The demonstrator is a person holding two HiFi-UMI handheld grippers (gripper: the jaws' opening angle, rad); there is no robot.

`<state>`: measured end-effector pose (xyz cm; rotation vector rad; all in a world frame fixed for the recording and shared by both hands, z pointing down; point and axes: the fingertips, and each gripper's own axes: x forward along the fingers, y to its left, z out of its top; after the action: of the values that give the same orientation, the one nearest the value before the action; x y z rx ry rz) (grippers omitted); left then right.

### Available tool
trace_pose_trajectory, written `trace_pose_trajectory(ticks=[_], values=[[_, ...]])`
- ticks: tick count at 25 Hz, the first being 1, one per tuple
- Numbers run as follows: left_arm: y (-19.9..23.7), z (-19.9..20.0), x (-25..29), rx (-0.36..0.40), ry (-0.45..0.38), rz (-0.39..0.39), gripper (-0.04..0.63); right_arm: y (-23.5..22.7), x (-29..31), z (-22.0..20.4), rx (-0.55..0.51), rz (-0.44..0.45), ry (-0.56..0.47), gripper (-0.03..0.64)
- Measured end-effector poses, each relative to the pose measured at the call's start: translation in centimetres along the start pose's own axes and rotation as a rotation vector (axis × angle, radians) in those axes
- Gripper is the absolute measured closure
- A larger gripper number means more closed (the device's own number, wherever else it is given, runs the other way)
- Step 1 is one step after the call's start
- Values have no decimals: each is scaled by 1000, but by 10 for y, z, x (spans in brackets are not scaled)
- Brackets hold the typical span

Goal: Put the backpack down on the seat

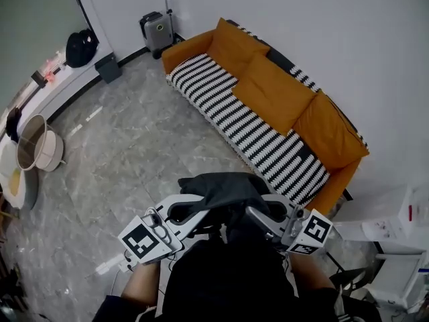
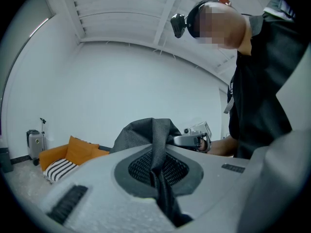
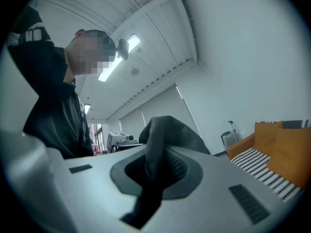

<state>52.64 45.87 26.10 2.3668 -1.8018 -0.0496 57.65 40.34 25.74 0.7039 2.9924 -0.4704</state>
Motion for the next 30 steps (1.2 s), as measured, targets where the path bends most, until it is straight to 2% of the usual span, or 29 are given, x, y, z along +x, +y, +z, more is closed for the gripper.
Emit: trace_pose_trajectory(ticks=[14, 20, 26, 30], values=[[94, 18, 11, -33, -28, 38, 572, -73, 66, 18, 5, 43, 15, 577], [167, 41, 38, -43, -41, 56, 572, -140, 106, 45, 19, 82, 34, 577], [180, 43, 46, -30, -40, 81, 572, -156, 111, 50, 13, 104, 37, 577], [230, 54, 73, -33, -33, 103, 572, -210, 132, 65, 21, 139, 36, 577]])
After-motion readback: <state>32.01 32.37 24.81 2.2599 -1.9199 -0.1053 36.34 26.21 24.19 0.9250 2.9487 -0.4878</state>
